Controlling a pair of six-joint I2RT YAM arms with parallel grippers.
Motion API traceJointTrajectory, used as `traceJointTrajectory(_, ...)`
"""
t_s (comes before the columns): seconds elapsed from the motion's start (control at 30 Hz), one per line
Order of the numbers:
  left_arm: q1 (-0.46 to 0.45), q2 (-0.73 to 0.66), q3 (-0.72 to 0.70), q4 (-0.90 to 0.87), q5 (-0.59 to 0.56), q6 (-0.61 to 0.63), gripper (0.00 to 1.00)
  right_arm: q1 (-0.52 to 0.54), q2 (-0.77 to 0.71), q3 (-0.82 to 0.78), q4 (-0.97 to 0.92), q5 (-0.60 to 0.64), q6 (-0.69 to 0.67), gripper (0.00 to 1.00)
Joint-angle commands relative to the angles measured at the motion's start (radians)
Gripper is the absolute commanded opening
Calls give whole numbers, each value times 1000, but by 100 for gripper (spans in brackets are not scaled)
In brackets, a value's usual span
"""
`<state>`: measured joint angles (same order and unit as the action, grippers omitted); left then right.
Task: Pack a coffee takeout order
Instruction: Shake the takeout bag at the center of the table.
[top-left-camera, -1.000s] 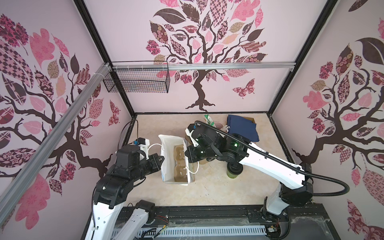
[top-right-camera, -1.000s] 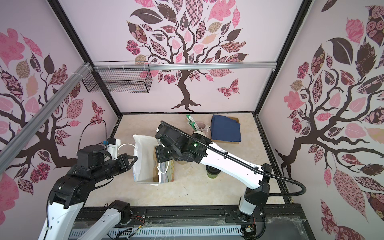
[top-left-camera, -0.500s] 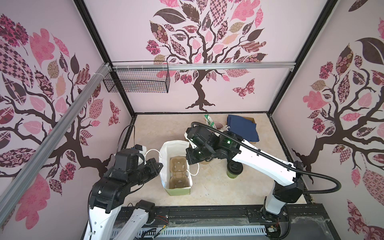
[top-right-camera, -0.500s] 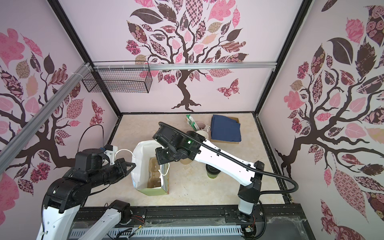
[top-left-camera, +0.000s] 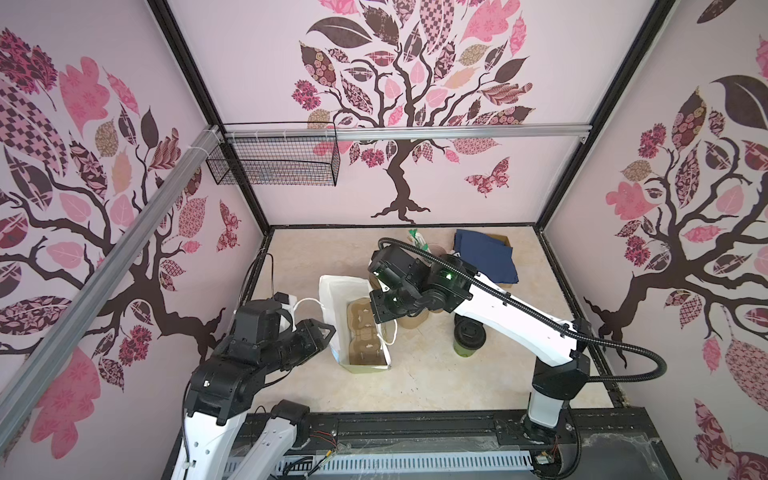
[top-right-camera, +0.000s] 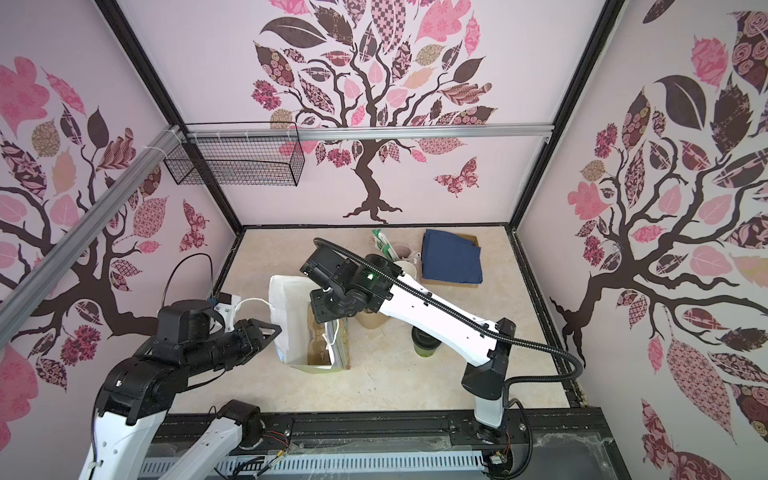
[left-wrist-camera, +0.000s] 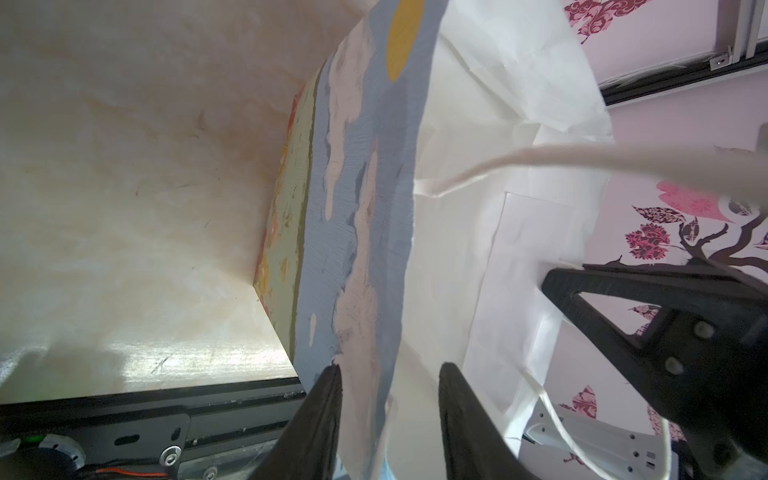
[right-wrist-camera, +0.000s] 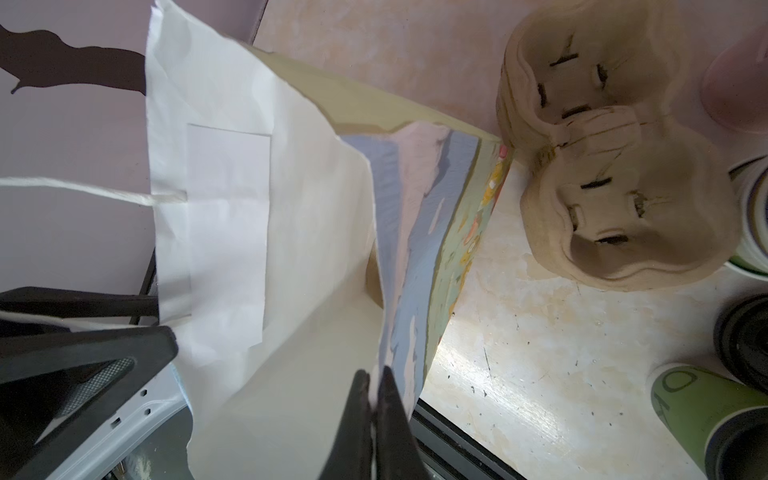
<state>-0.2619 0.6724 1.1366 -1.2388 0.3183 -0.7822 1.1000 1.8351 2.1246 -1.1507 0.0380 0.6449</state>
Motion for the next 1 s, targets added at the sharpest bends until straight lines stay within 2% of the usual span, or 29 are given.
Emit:
traceJointTrajectory(0.0, -1, -16, -13, 45, -7, 9, 47, -17, 46, 36, -72, 26, -21, 0)
traceJointTrajectory(0.2, -1, 2, 24, 68, -50, 16, 62, -41, 89, 85, -118, 36, -44, 0)
traceJointTrajectory(0.27, 0, 14, 48, 69, -69, 24, 63, -45, 102, 103, -121, 52, -48, 12)
traceJointTrajectory(0.33, -1, 33, 72, 74, -76, 33, 64, -49, 118, 135, -121, 58, -51, 20)
traceJointTrajectory(0.6, 0, 91, 89, 37, -119, 67, 65, -63, 171, 241, -147, 56, -65, 37)
traceJointTrajectory(0.77, -1, 124, 71, -1, -142, 95, 60, -69, 160, 218, -126, 18, -69, 36)
traceJointTrajectory(0.97, -1, 124, 52, 26, -119, 83, 36, -69, 143, 204, -100, -27, -57, 35)
